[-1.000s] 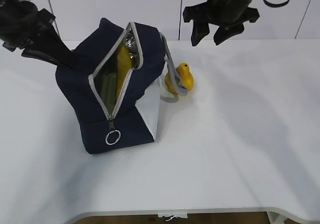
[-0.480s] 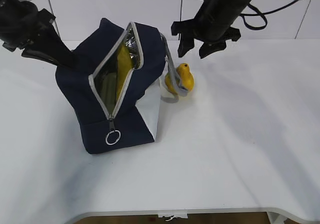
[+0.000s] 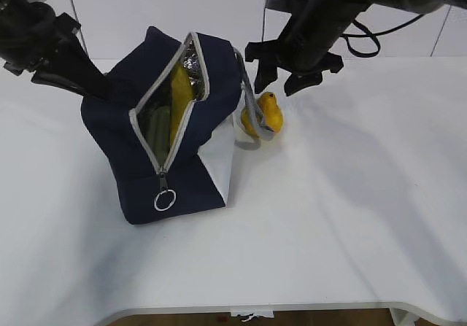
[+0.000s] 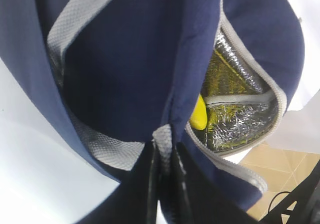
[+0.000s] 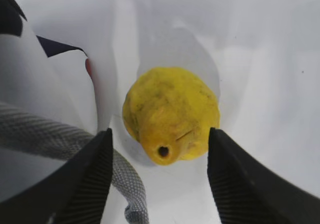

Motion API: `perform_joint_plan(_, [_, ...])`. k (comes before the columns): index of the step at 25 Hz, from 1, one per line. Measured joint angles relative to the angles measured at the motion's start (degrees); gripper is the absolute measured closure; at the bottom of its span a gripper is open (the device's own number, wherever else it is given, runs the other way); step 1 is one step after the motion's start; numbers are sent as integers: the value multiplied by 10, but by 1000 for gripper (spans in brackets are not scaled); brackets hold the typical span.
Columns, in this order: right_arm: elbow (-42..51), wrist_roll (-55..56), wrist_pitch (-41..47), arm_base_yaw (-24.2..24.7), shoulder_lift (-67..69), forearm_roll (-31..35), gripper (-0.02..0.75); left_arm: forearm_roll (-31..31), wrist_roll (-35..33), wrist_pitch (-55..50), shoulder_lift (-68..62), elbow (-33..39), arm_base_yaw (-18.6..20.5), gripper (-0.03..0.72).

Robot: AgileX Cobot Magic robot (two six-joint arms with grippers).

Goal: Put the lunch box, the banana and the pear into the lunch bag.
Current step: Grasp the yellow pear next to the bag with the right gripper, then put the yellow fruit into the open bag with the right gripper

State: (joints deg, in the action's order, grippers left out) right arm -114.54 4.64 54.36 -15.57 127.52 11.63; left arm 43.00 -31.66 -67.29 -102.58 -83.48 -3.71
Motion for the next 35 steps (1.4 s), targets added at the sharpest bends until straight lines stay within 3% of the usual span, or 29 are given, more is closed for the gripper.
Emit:
perform_joint_plan(19, [-1,0,-9,0,26,7,314,-1,0,0,0,0,0,676])
perform_joint_plan(27, [-2,0,-7,0,26,4,503,-1,0,0,0,0,0,676])
perform_joint_plan(35, [-55,0,67,0,26,-49,521,-1,0,0,0,0,0,676])
